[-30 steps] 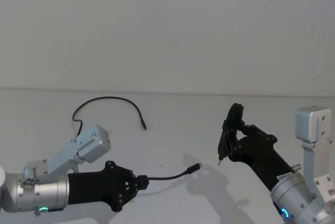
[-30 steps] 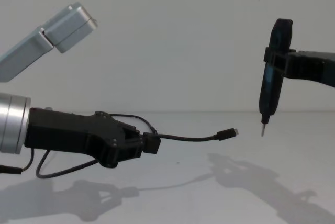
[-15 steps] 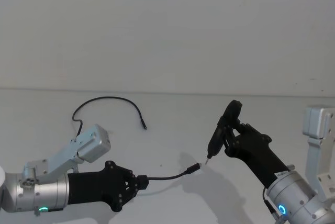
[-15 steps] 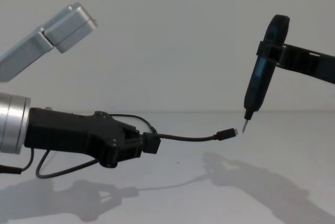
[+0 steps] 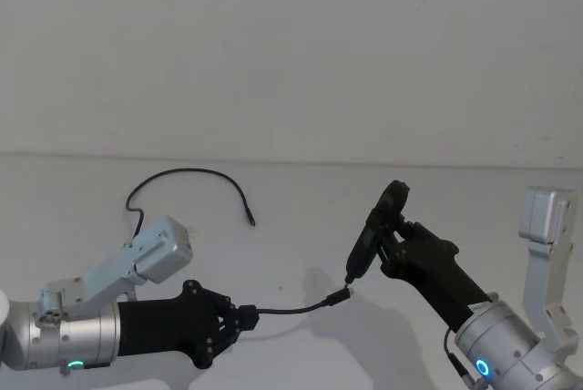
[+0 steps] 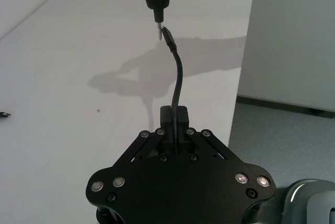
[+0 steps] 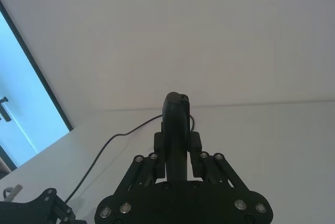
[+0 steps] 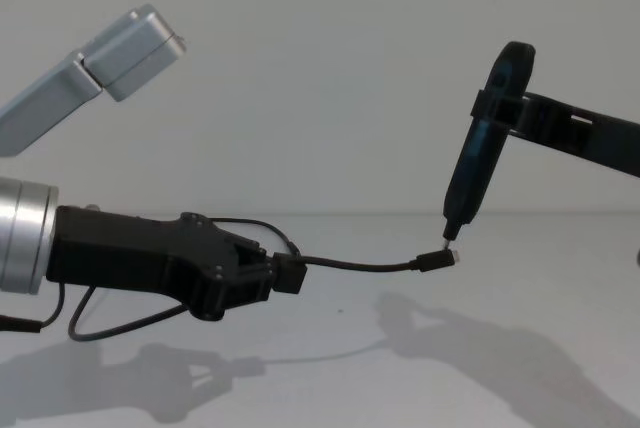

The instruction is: Pick up the data cable with the one hand.

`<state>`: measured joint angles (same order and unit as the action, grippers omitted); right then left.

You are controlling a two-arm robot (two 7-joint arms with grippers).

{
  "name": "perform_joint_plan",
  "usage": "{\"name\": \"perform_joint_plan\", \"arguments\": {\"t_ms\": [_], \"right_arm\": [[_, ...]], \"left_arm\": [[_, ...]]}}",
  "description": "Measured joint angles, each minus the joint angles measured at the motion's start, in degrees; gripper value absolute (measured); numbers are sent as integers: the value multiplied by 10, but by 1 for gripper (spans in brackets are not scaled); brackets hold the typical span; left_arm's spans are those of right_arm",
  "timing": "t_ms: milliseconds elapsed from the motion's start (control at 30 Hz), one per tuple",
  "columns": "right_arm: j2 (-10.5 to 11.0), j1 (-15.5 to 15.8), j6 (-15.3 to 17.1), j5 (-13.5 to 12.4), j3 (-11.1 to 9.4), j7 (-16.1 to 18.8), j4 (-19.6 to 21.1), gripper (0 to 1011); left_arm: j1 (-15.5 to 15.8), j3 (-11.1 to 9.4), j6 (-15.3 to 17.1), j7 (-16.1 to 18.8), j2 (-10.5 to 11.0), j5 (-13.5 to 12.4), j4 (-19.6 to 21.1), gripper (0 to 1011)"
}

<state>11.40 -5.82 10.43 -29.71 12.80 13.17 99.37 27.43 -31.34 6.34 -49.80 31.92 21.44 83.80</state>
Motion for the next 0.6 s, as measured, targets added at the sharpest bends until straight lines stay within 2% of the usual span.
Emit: {"name": "perform_joint_plan", "arguments": {"t_ms": [600], "right_arm": [[4, -3, 1, -9, 5, -1, -4, 269]], "left_arm": [[0, 0, 0, 0, 0, 0, 0, 42]]}}
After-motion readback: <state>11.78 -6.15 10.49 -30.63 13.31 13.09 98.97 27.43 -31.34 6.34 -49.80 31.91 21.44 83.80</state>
